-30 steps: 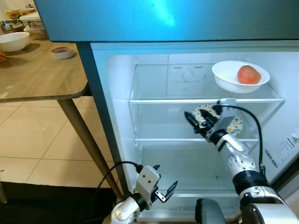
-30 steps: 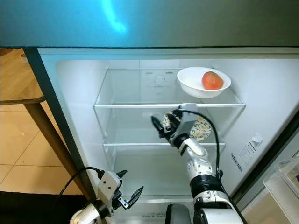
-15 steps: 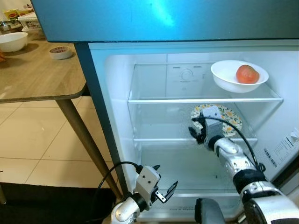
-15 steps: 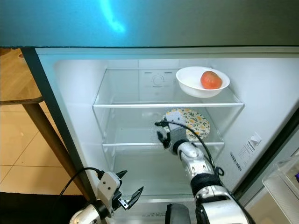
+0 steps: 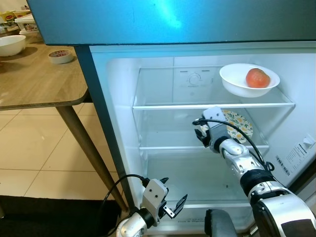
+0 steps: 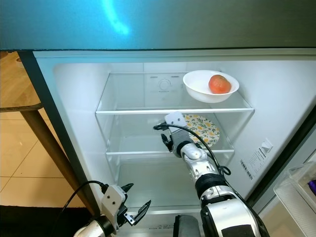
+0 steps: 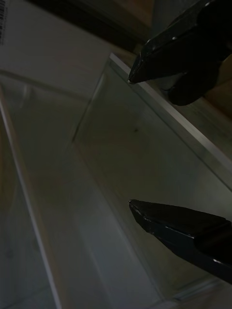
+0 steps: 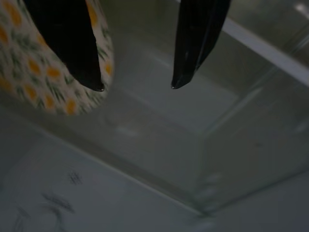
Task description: Restocking fridge
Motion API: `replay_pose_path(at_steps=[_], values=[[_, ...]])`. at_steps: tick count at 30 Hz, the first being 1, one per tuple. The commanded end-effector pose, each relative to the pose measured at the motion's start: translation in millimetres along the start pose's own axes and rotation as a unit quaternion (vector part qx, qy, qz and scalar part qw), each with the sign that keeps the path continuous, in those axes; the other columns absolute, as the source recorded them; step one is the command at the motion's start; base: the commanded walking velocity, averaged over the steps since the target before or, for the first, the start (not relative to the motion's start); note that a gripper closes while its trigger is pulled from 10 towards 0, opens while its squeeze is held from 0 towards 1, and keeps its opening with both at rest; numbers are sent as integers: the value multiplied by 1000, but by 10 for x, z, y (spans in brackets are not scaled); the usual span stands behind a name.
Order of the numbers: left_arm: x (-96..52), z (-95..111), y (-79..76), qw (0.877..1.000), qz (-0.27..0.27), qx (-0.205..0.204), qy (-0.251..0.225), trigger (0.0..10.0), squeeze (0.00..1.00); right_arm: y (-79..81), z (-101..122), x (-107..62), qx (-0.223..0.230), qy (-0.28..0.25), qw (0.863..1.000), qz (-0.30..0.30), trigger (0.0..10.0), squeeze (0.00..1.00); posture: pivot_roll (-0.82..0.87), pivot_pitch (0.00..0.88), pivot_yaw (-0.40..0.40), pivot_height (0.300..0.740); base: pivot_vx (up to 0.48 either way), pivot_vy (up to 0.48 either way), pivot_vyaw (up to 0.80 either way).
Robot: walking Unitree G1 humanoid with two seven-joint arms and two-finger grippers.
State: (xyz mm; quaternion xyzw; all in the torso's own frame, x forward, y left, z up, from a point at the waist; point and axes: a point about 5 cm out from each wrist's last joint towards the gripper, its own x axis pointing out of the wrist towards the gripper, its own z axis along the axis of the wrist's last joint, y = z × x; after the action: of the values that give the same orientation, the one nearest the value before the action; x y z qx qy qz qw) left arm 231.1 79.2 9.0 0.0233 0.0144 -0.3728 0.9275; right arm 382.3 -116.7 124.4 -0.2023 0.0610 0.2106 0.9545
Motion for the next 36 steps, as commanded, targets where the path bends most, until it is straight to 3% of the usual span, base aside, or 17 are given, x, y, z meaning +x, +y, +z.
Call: replay_pose_path(at_steps=[1,4,5,6,7,12,20,25,36], values=[[-21,-10,-13,1000,-1,-2,1,10000,0,81,23,24,-24,-2,1000,17,10000,1000,-48,0,1,450,0,0,0],[-30,-17,-15,1000,0,-2,2,10000,0,111,18,32,-33,-1,999,8,10000,1000,-48,0,1,450,0,0,0],[-40,-26,-22,1000,0,-3,3,10000,0,146,-33,30,-56,13,998,-2,10000,357,-48,0,1,450,0,0,0],[-40,-26,-22,1000,0,-3,3,10000,0,146,-33,30,-56,13,998,-2,10000,357,-48,0,1,450,0,0,0],[-42,-26,-25,1000,0,-3,3,10000,0,159,-60,27,-68,21,997,-3,10000,0,-42,0,3,450,0,0,0],[-46,-20,-25,1000,1,-4,2,10000,0,180,-188,3,-105,59,993,-15,10000,0,-43,0,5,450,0,0,0],[-44,-13,-20,1000,0,-2,2,10000,0,152,-349,-44,-104,109,988,-34,10000,0,-44,0,7,450,0,0,0],[-36,-6,-24,1000,-1,-2,1,10000,0,17,-402,-77,-97,140,981,-96,10000,0,-44,0,7,450,0,0,0],[-49,-3,-22,1000,-1,-1,1,10000,0,-162,-392,-107,-120,165,966,-160,10000,0,-37,0,10,450,0,0,0]])
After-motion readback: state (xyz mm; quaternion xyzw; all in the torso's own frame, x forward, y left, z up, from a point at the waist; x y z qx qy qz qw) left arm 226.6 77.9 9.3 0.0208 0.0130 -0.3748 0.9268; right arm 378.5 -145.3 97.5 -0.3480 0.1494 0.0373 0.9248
